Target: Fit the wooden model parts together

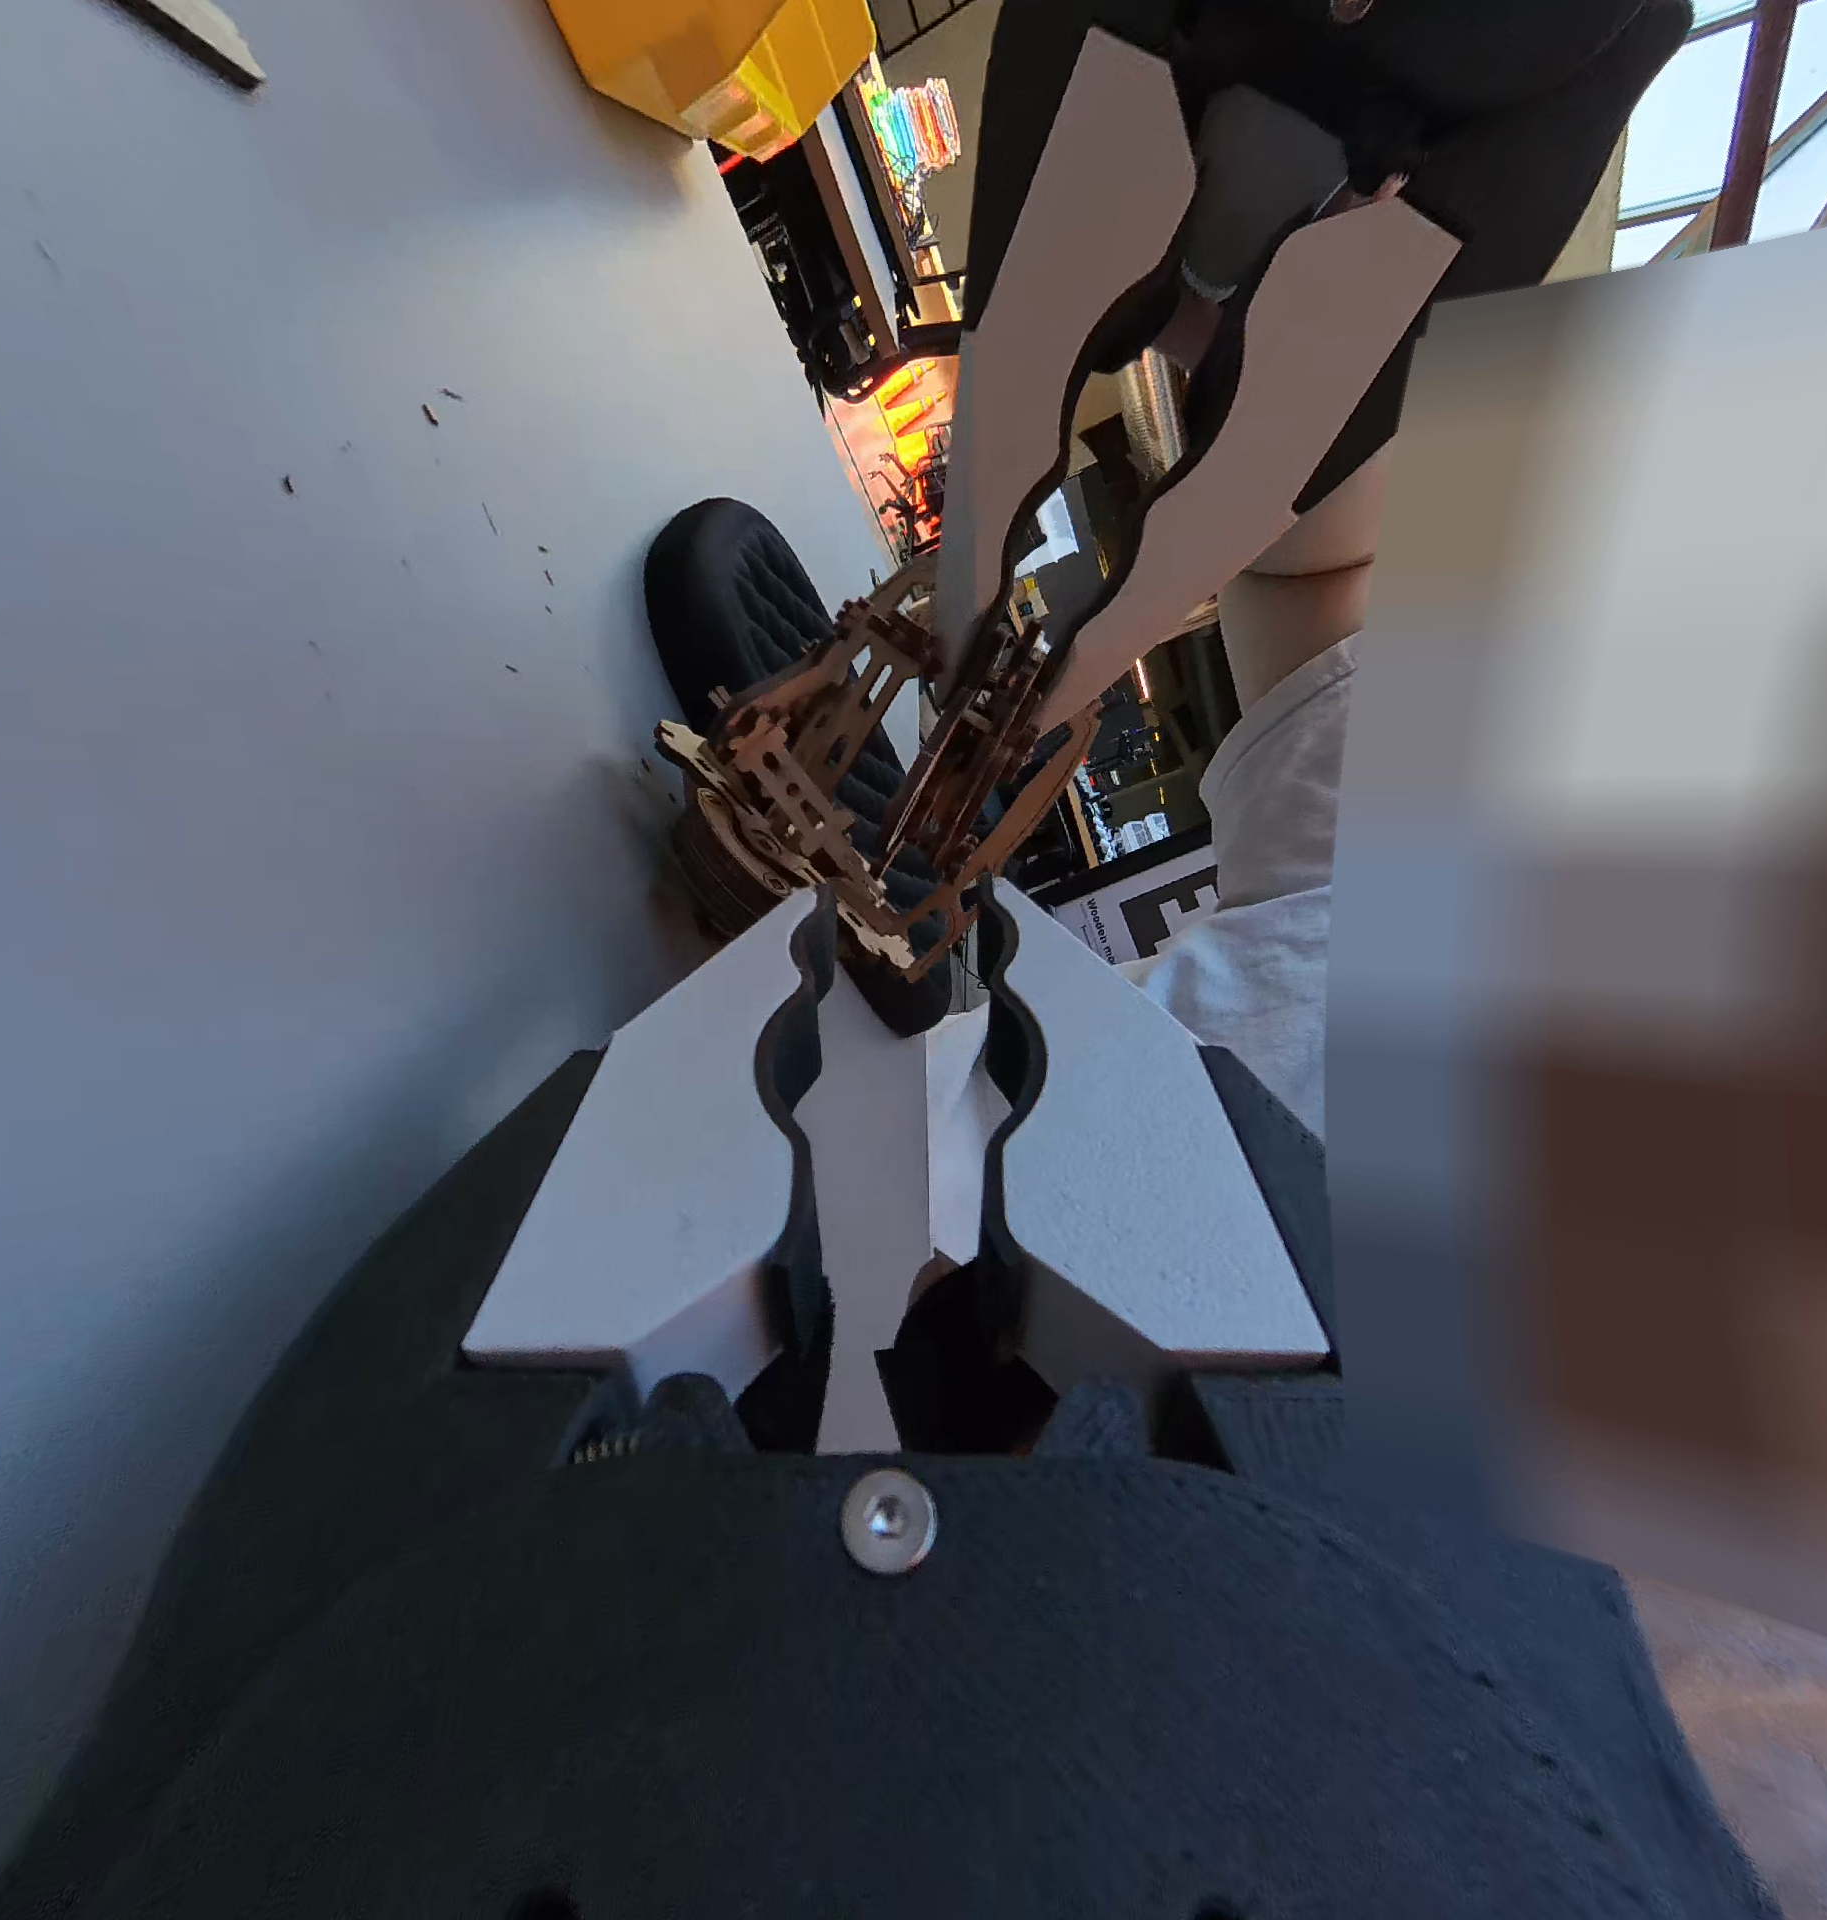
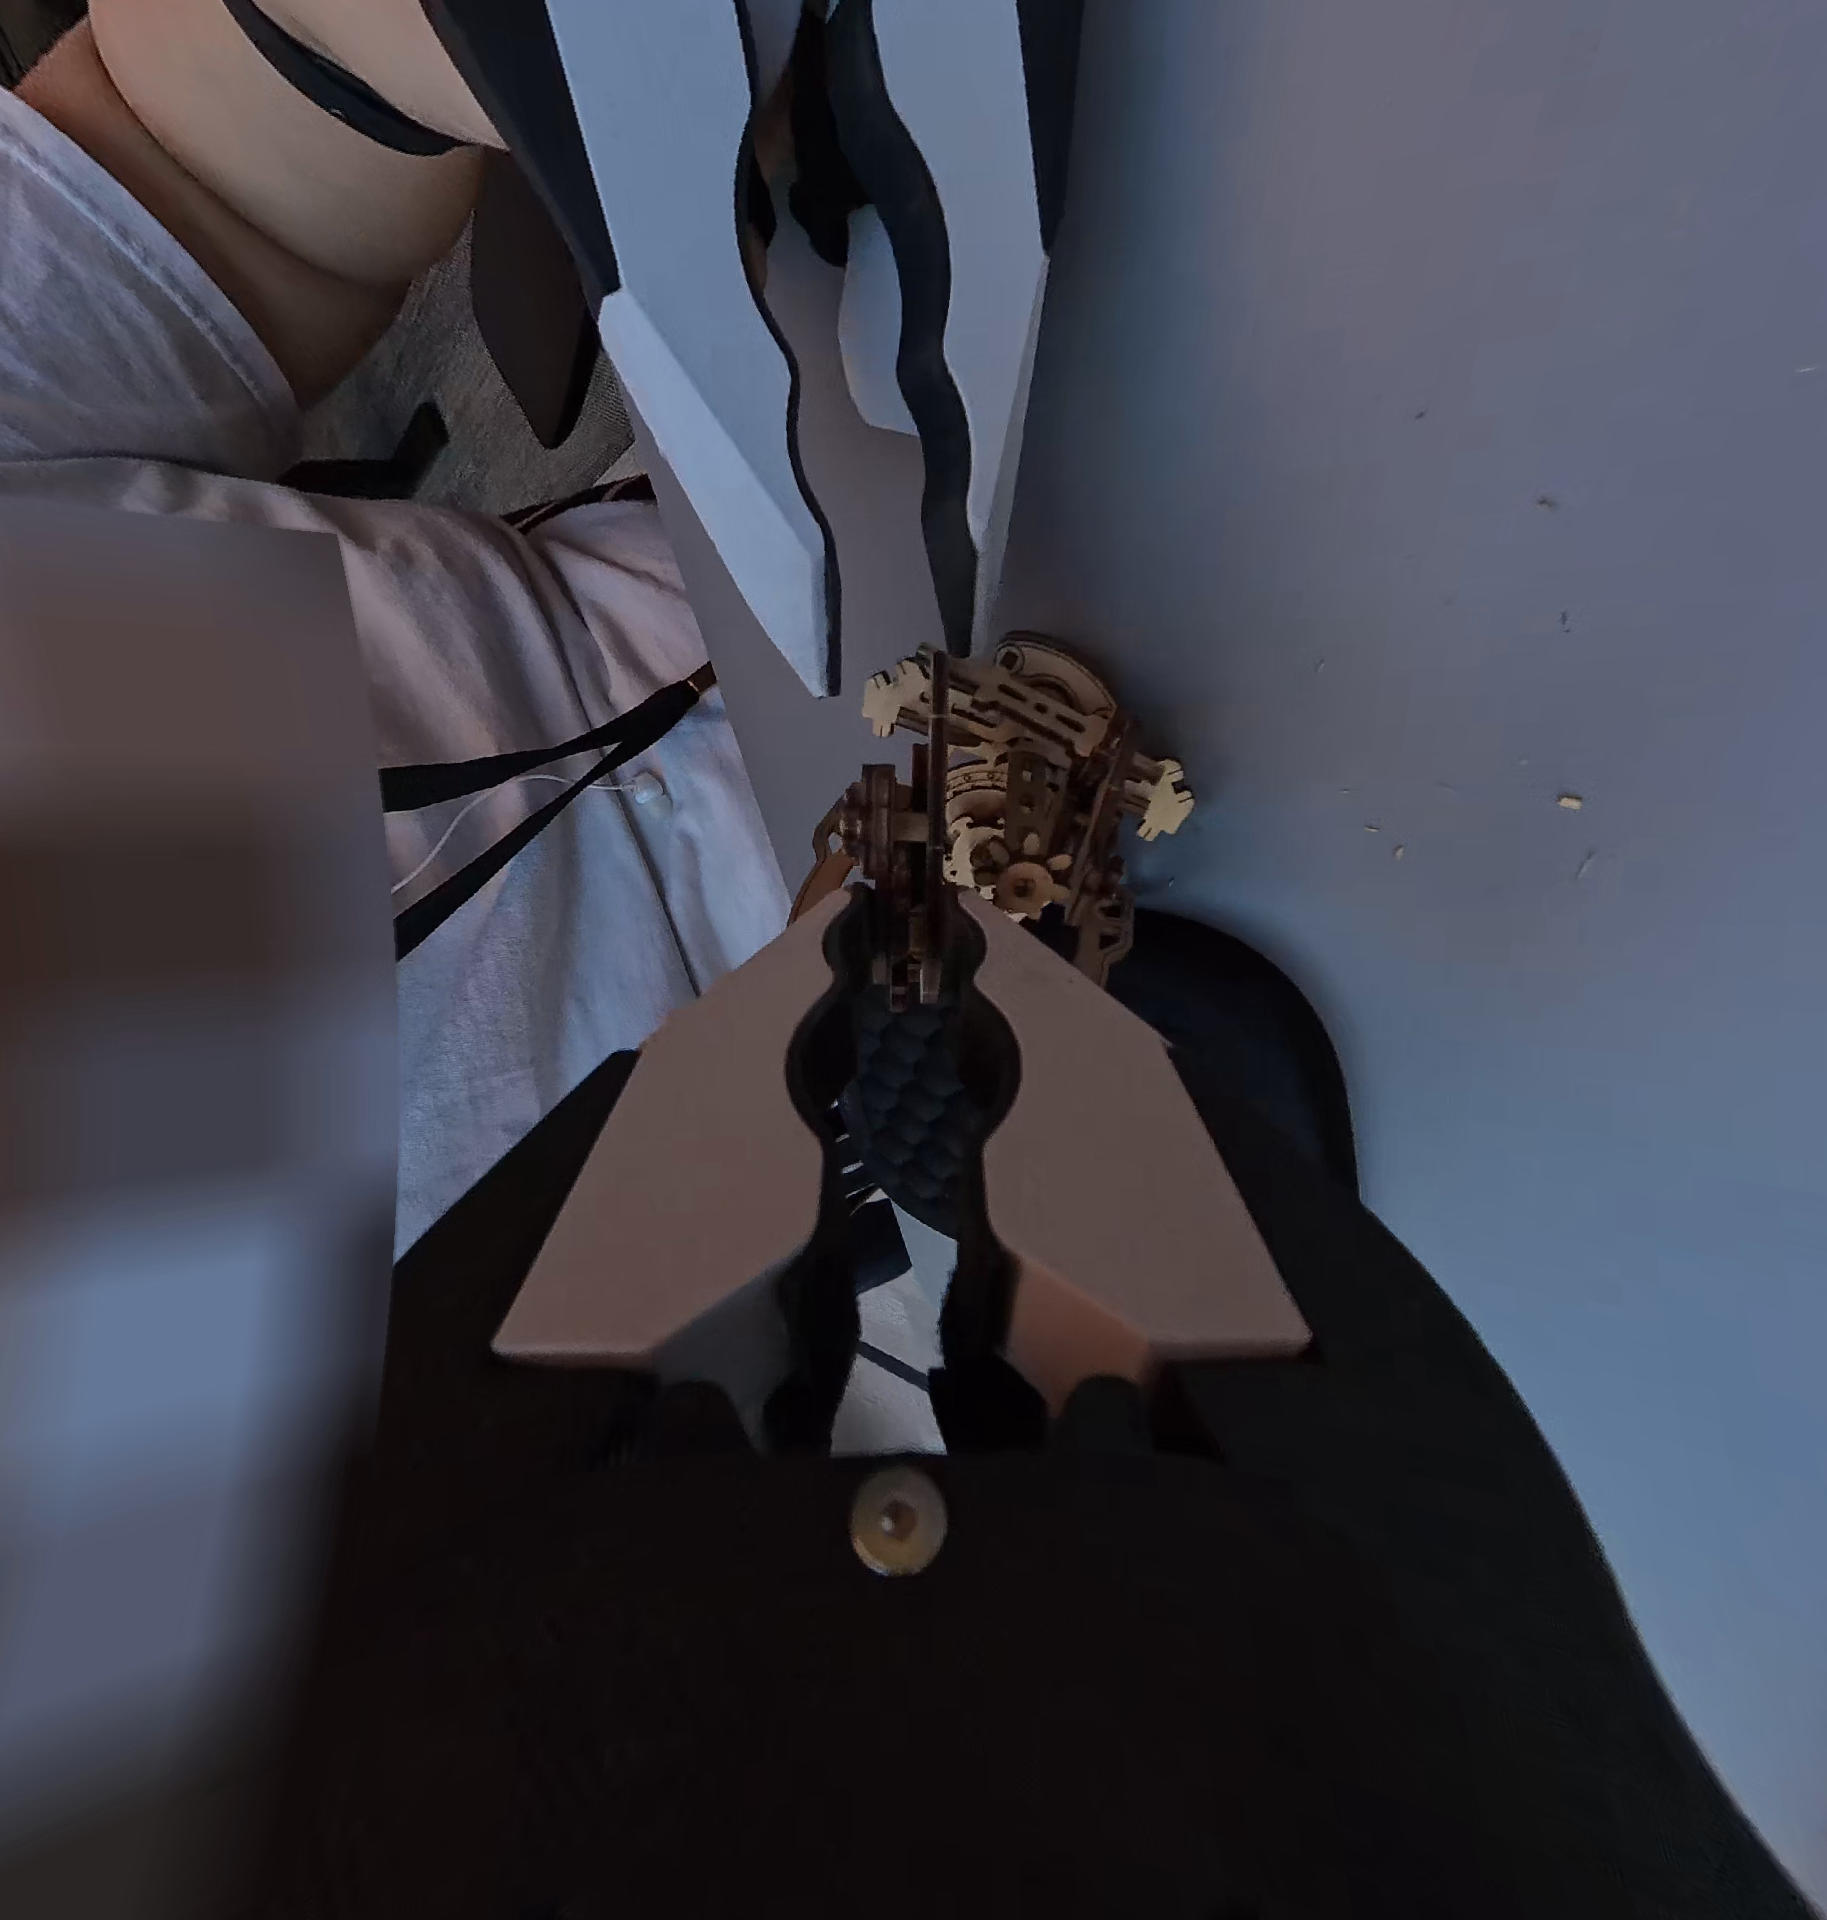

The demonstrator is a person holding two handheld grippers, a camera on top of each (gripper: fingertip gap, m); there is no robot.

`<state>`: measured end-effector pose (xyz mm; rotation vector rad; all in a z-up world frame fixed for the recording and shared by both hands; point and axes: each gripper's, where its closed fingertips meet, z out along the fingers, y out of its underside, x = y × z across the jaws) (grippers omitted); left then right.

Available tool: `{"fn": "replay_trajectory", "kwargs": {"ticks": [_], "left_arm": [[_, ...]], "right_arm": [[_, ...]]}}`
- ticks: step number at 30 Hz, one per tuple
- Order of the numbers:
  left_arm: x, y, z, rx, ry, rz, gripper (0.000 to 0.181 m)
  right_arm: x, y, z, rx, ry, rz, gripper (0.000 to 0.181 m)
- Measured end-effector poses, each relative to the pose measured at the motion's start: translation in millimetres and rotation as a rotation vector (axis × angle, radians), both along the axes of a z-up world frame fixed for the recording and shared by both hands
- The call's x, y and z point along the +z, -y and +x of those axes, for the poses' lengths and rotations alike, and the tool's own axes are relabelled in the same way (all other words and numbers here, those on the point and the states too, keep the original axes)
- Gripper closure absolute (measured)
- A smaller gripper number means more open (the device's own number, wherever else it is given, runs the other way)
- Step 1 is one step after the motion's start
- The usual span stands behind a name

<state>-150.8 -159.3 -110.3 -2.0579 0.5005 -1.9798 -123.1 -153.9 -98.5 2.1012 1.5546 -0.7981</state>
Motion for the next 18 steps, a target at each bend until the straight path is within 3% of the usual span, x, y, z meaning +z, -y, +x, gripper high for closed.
{"fn": "replay_trajectory", "kwargs": {"ticks": [7,18], "left_arm": [[-6.4,9.7,0.0,-0.008,-0.037,0.008,0.157],[-12.7,5.7,-4.2,0.06,-0.13,0.114,0.181]], "right_arm": [[-6.8,4.1,4.1,0.075,0.035,-0.011,0.17],[-6.9,6.0,1.5,0.112,-0.051,-0.027,0.17]]}}
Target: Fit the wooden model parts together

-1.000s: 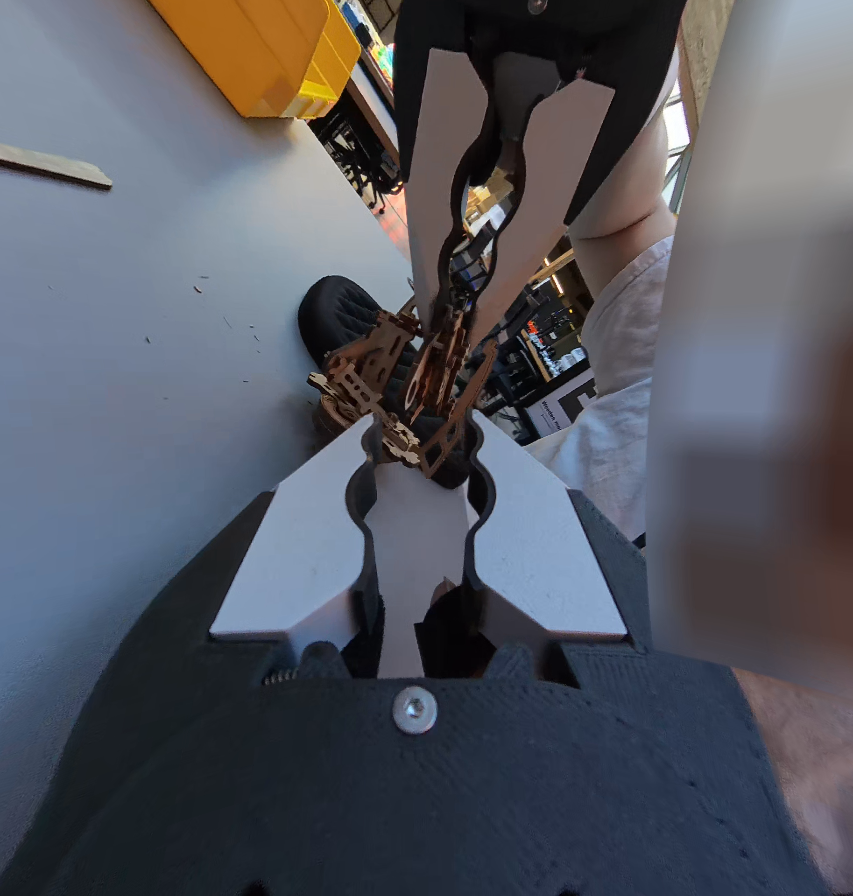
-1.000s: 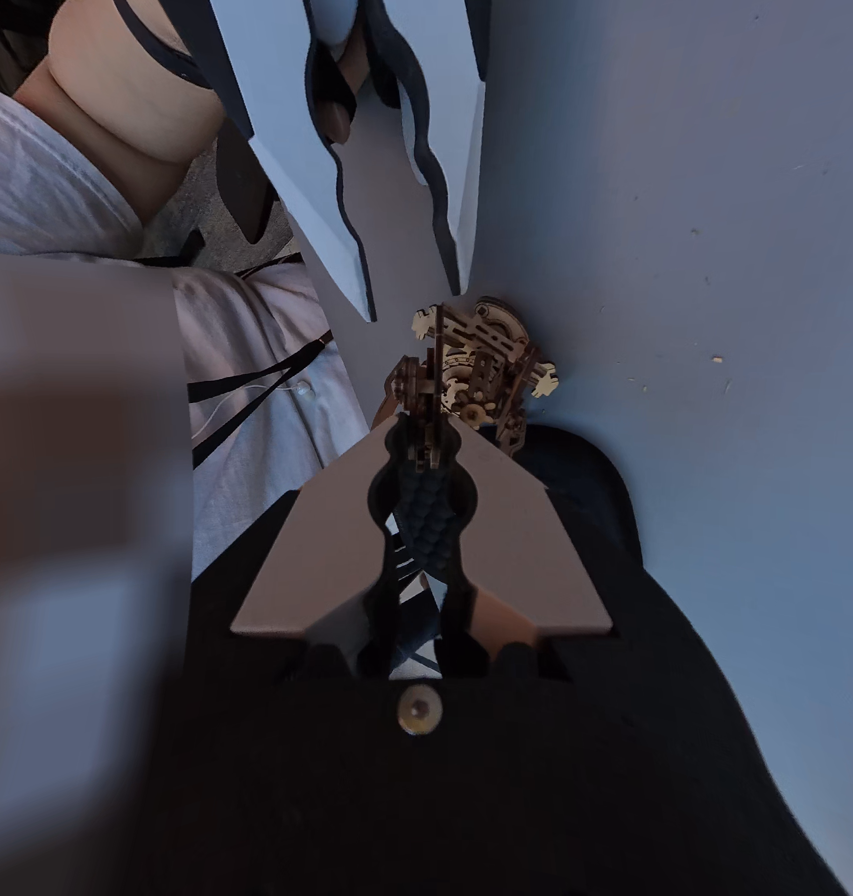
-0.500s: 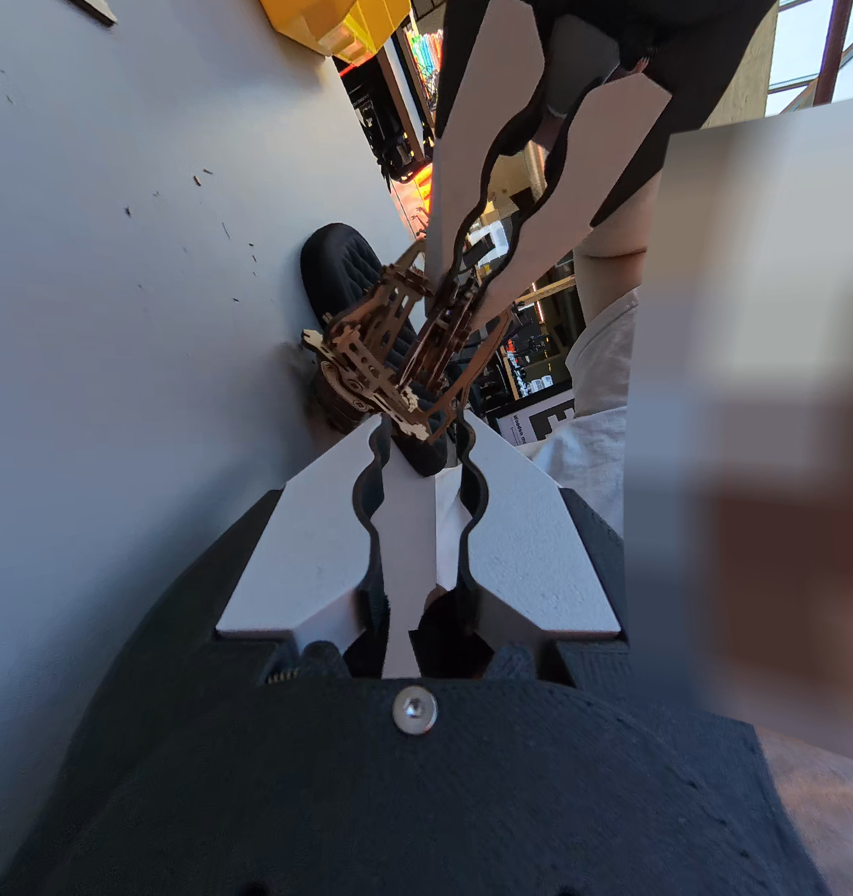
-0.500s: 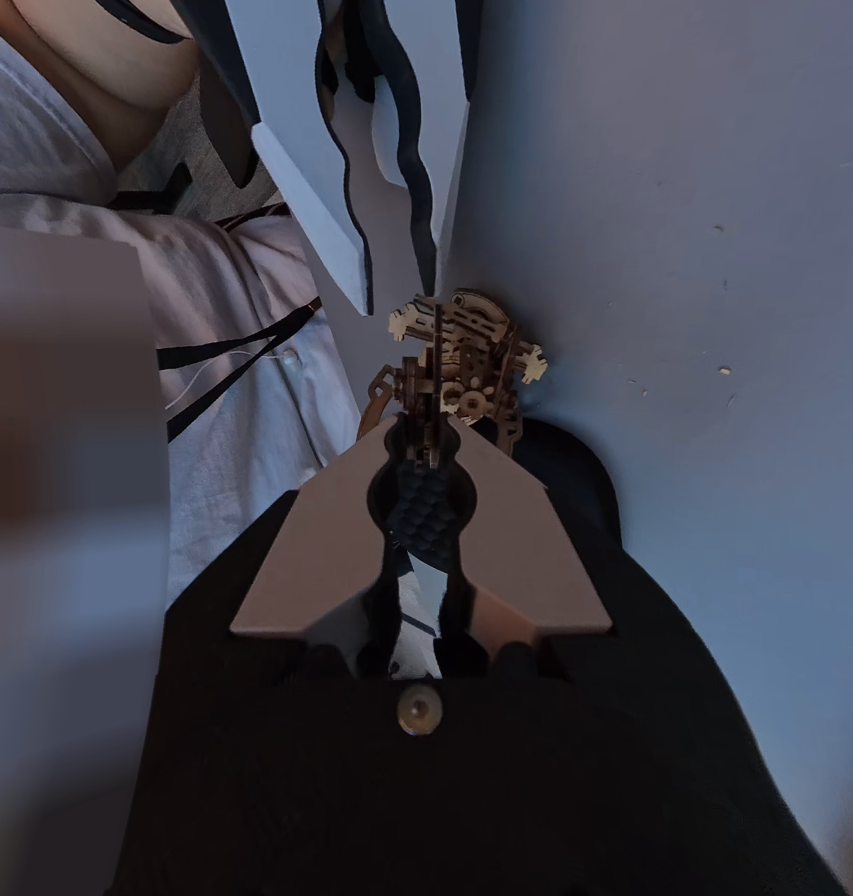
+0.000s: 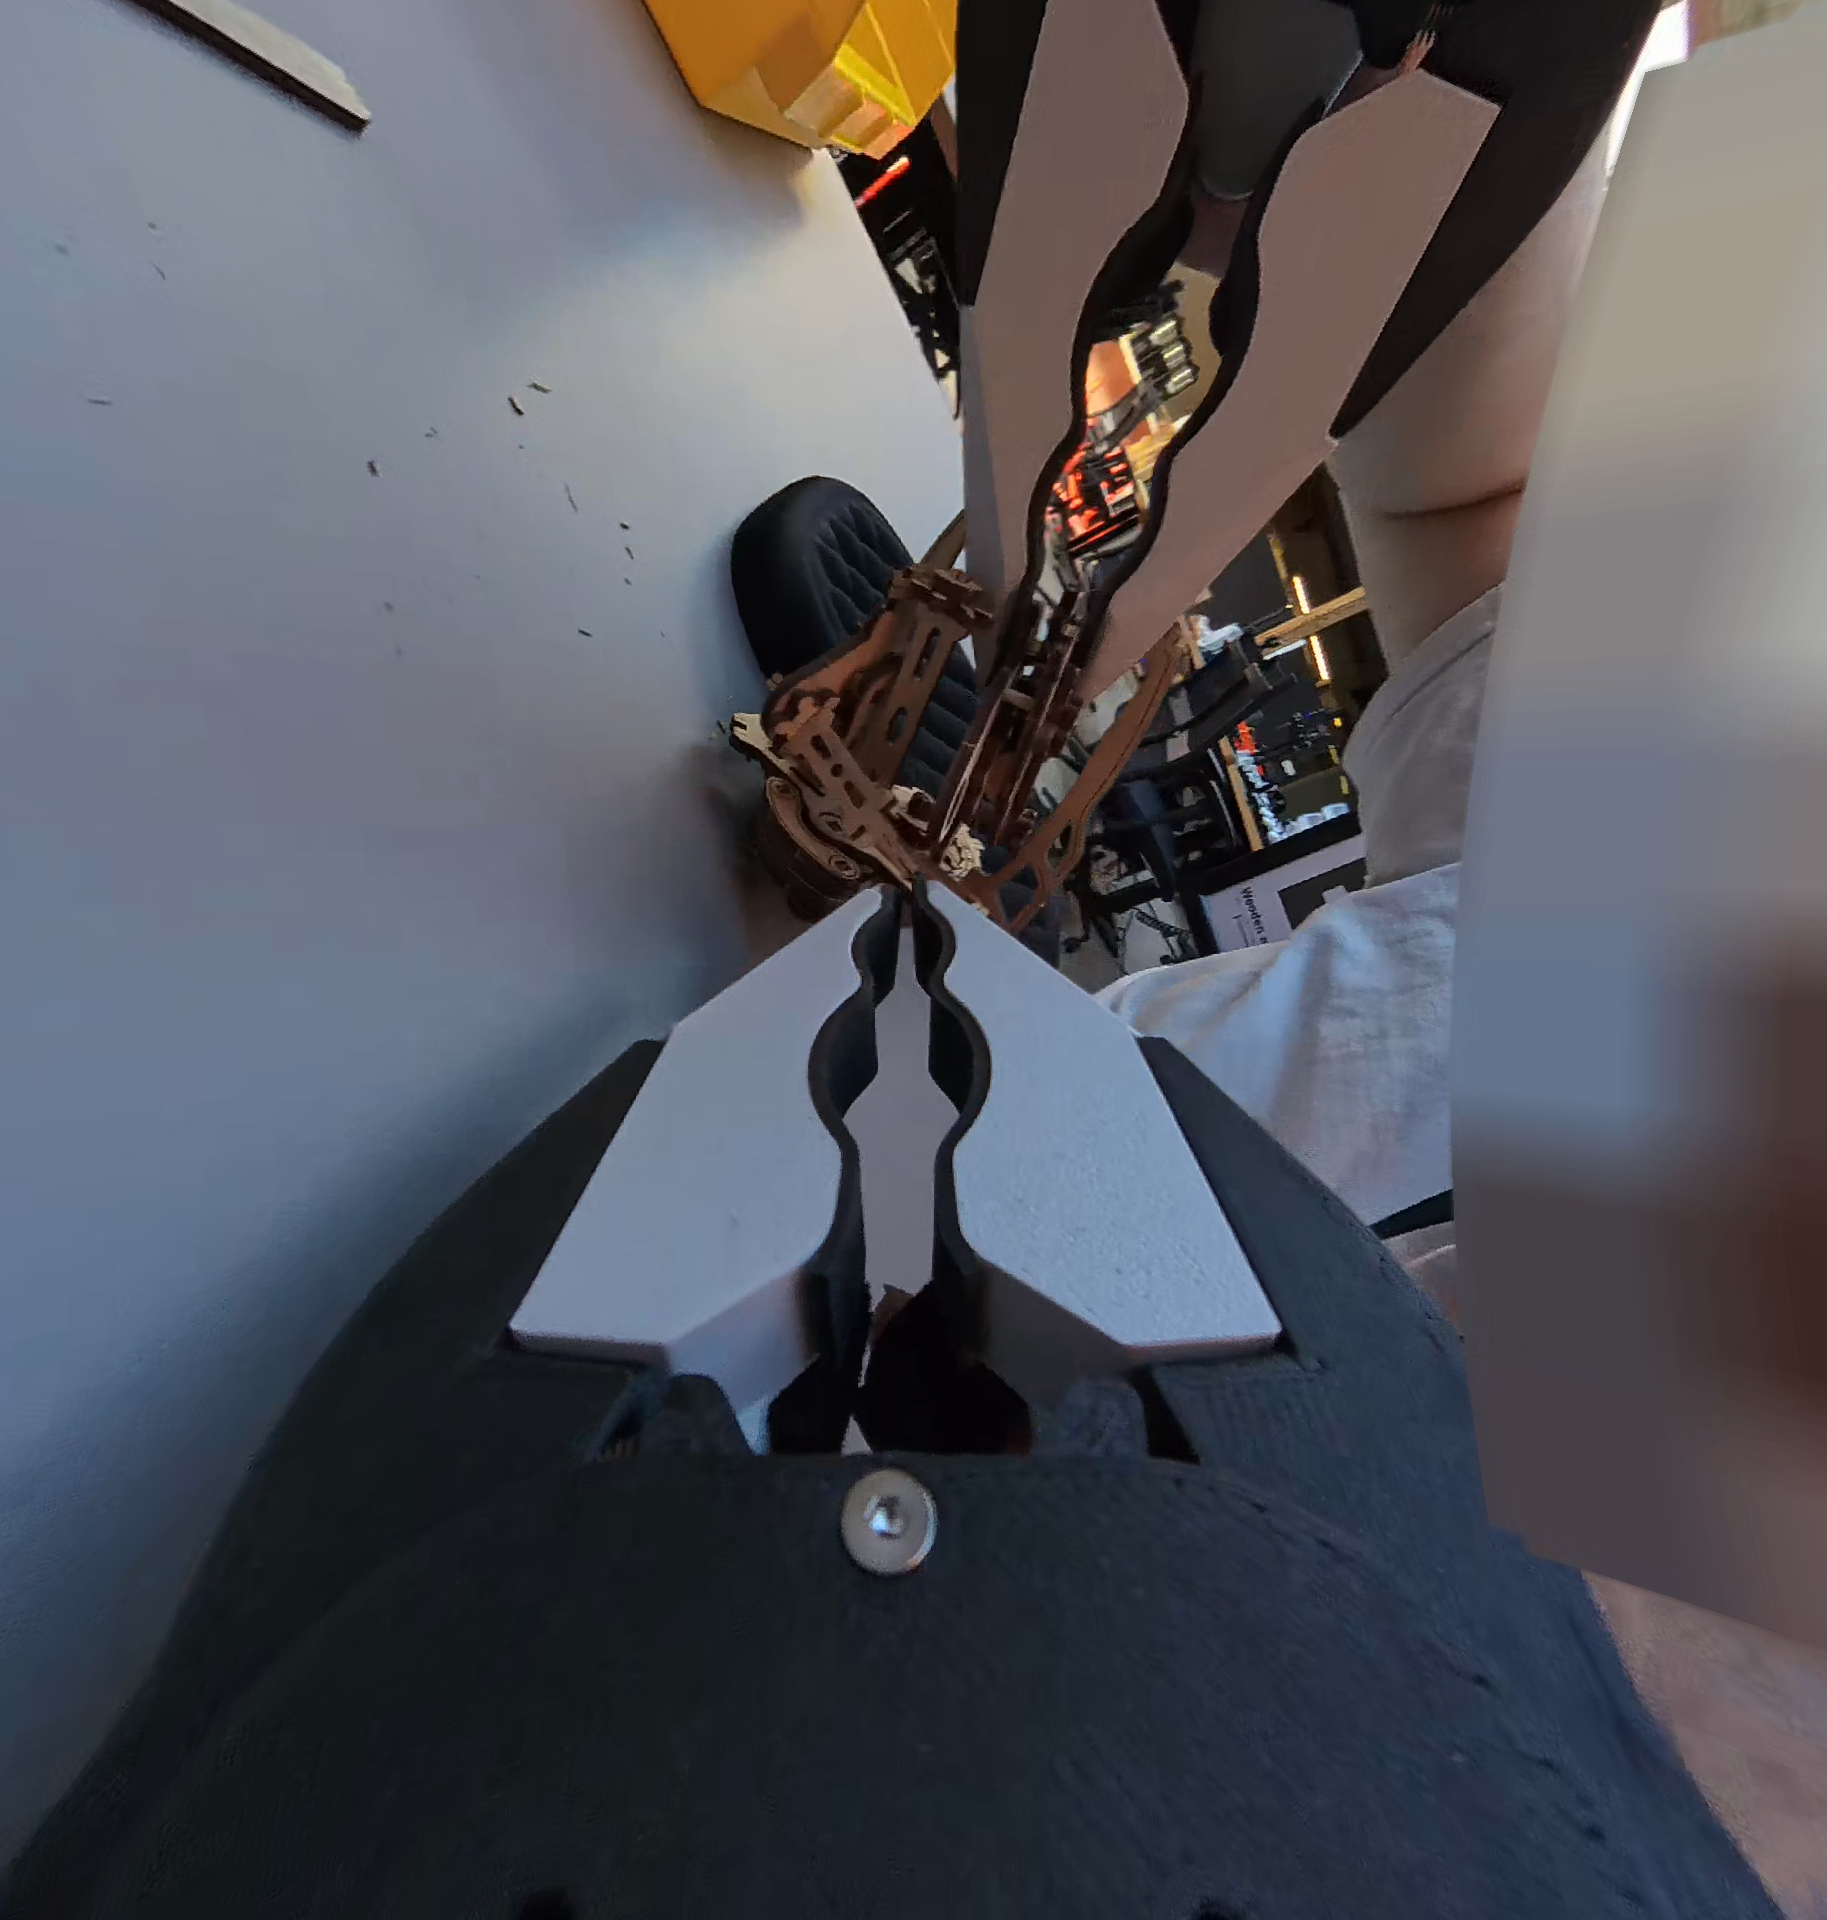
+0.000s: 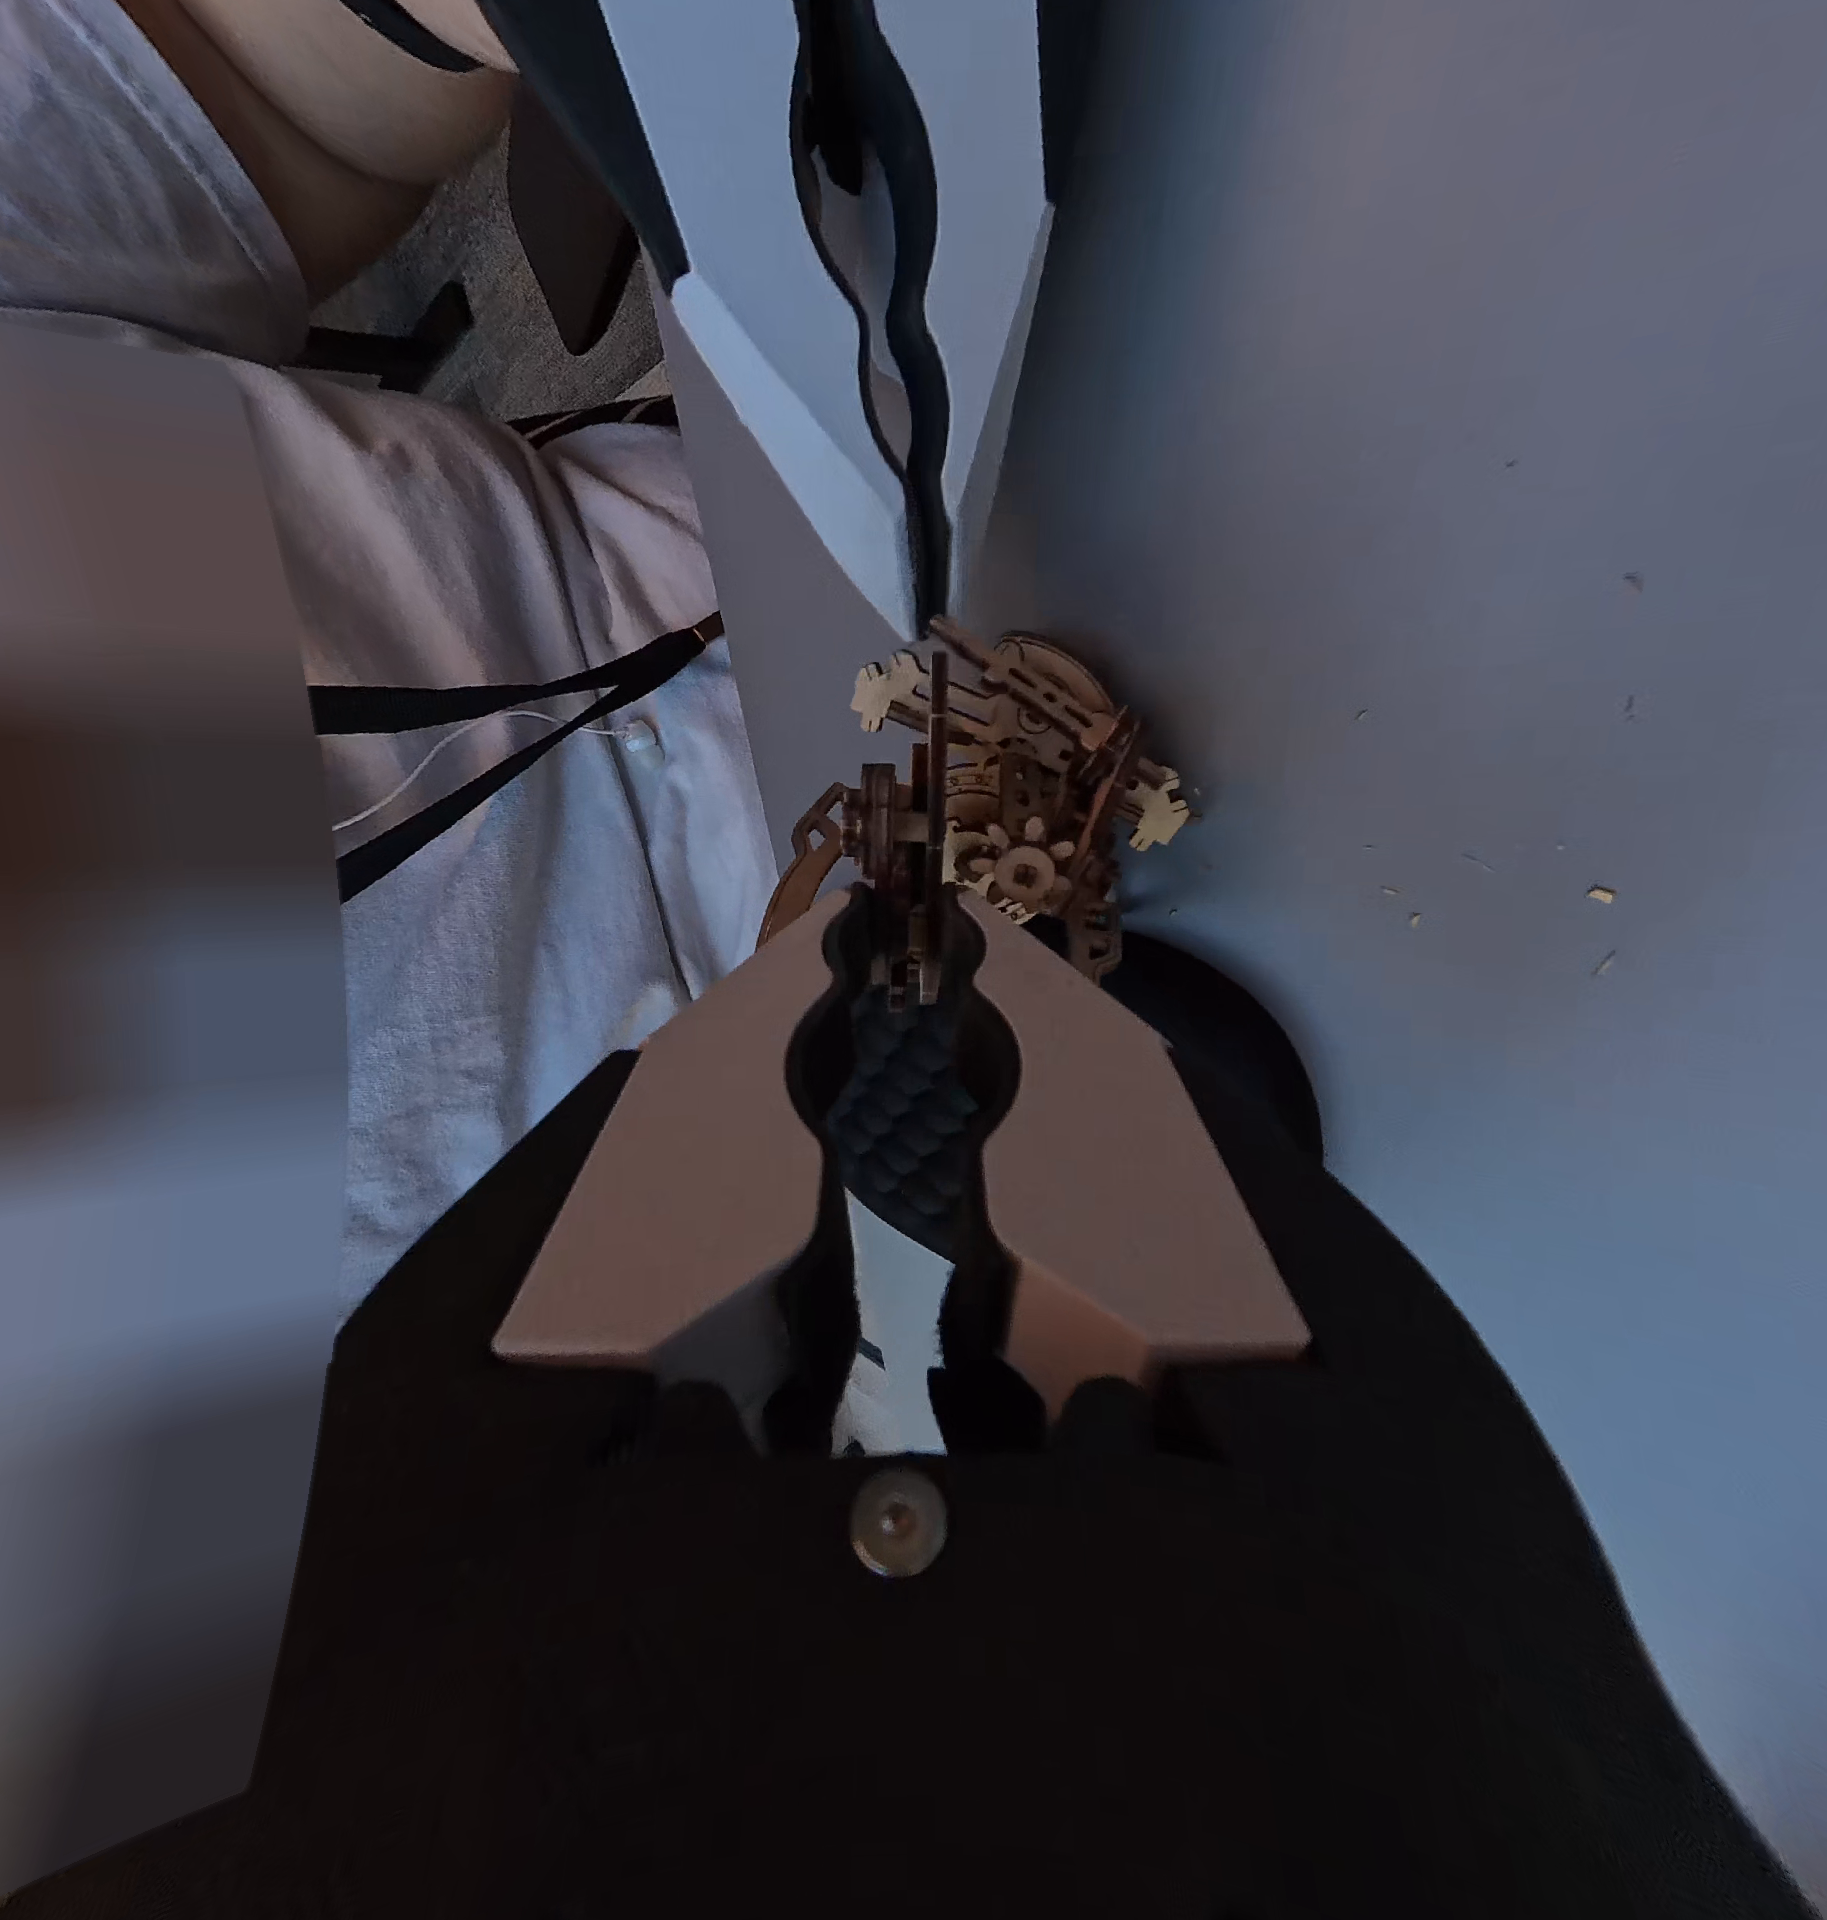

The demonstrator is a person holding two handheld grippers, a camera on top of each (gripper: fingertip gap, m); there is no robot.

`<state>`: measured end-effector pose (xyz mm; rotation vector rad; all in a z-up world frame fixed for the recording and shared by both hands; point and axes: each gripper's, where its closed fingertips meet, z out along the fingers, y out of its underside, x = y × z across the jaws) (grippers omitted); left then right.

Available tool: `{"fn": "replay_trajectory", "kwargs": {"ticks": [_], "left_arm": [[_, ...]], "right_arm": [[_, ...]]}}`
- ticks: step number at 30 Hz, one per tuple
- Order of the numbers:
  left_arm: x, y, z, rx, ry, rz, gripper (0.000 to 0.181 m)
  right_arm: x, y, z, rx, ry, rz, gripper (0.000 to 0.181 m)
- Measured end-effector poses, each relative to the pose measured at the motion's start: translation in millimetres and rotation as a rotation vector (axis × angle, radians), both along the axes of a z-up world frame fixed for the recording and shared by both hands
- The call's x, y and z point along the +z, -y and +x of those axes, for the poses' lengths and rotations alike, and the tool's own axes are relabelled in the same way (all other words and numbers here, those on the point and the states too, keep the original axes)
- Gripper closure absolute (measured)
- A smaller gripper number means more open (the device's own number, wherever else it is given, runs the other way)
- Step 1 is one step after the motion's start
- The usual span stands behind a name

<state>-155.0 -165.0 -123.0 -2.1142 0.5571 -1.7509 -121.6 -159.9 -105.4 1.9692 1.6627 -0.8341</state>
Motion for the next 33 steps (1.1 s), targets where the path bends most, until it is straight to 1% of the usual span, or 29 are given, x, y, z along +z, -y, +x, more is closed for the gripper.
{"fn": "replay_trajectory", "kwargs": {"ticks": [3,5,7,11,14,16,22,26,33], "left_arm": [[-10.0,-5.0,-5.9,0.031,-0.094,0.037,0.181],[-11.5,-5.4,-5.6,0.029,-0.112,0.039,0.181],[-6.1,-3.0,-2.0,0.009,-0.081,0.046,0.176],[-4.5,-0.3,2.9,-0.007,-0.065,0.043,0.175],[-1.2,2.7,7.0,-0.018,-0.031,0.018,0.174],[0.0,5.4,9.1,-0.028,-0.014,0.0,0.175],[-8.5,11.8,0.7,-0.02,-0.06,-0.045,0.174],[-7.6,17.7,1.7,-0.034,-0.049,-0.067,0.173],[-7.6,9.8,2.9,-0.017,-0.052,-0.033,0.173]], "right_arm": [[0.5,0.7,0.8,0.027,-0.025,-0.005,0.169],[-1.2,-0.5,1.1,0.031,-0.024,0.001,0.169],[-1.2,0.6,0.7,0.031,-0.026,-0.012,0.169],[-1.4,3.3,1.9,0.053,-0.034,-0.018,0.169],[4.4,10.9,0.3,0.071,-0.067,-0.074,0.17],[2.9,11.8,1.2,0.085,-0.064,-0.073,0.17],[-2.3,19.9,10.3,0.171,-0.064,-0.076,0.169],[-1.9,20.5,6.1,0.149,-0.072,-0.091,0.17],[-0.8,17.4,2.6,0.108,-0.057,-0.089,0.17]]}}
